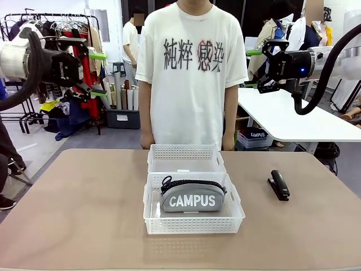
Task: Distribute items into two baskets.
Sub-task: Pick up the Stapler that the person points to.
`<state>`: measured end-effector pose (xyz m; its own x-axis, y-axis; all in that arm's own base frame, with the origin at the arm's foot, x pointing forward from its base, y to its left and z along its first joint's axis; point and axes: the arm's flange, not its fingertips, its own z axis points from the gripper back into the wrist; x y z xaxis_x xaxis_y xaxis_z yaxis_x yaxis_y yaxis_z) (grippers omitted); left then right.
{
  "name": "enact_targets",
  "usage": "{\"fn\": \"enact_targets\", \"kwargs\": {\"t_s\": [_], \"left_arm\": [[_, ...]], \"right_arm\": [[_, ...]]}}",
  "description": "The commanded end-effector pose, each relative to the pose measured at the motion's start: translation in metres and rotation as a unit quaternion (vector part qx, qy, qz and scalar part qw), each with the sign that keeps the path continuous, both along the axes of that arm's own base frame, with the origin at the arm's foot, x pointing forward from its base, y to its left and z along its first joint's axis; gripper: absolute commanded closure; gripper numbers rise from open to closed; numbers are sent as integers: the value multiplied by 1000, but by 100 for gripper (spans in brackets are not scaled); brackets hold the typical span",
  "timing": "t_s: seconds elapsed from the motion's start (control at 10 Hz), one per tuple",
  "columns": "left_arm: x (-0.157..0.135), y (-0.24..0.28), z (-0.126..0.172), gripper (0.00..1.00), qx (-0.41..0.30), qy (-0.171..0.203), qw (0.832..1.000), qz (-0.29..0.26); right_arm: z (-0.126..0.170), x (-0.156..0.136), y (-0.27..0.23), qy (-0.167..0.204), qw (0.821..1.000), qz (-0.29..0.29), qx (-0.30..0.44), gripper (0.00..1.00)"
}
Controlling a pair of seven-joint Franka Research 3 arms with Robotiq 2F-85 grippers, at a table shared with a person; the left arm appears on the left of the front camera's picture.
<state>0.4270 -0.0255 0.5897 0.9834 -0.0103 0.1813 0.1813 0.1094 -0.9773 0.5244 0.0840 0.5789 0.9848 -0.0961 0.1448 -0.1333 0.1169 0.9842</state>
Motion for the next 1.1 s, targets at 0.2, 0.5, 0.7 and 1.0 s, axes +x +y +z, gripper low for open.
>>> {"fn": "enact_targets", "kwargs": {"t_s": [0.2, 0.5, 0.7, 1.0], "left_arm": [[13, 21, 11, 0, -63, 31, 997, -15], [14, 22, 10, 0, -77, 40, 996, -24], [16, 24, 8, 0, -66, 43, 997, -12], [19, 25, 6, 0, -58, 37, 998, 1]], "right_arm": [[2, 0, 0, -1, 1000, 0, 1, 0], [2, 0, 0, -1, 1000, 0, 1, 0], [2, 0, 0, -1, 1000, 0, 1, 0], [2, 0, 0, -1, 1000, 0, 1, 0]]}}
